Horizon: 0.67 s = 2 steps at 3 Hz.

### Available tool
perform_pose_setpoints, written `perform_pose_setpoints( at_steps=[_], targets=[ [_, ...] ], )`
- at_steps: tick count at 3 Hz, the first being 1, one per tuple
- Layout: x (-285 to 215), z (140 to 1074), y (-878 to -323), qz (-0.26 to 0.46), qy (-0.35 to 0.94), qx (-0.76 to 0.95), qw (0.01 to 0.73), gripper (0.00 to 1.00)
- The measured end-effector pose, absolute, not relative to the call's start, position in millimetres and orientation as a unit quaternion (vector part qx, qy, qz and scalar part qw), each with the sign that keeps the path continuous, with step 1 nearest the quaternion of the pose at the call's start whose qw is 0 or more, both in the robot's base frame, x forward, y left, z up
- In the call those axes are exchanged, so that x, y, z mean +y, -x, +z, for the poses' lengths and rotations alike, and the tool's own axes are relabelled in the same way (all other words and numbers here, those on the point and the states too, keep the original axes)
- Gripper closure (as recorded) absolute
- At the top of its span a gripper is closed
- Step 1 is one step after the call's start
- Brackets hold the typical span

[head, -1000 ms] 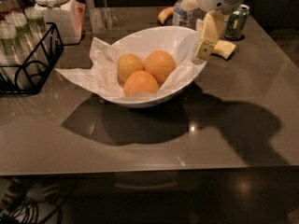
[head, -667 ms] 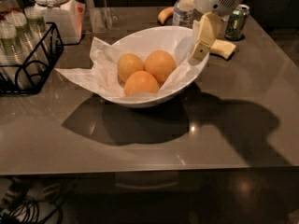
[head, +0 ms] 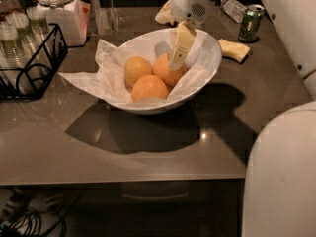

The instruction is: Pick orange from white bowl

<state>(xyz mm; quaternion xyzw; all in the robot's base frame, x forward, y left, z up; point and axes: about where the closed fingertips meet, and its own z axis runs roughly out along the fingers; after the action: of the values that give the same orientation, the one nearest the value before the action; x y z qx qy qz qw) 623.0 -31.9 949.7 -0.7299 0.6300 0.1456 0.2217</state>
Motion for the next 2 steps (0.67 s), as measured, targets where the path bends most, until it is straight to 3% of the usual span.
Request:
perform_pose_setpoints(
  at_steps=[1,2],
  targets=[
    [-26.8,949.6,-629.0,0.143,0.728,0.63,0.231,0.0],
    [-26.8,949.6,-629.0,0.143,0.728,0.63,0.231,0.17]
  ],
)
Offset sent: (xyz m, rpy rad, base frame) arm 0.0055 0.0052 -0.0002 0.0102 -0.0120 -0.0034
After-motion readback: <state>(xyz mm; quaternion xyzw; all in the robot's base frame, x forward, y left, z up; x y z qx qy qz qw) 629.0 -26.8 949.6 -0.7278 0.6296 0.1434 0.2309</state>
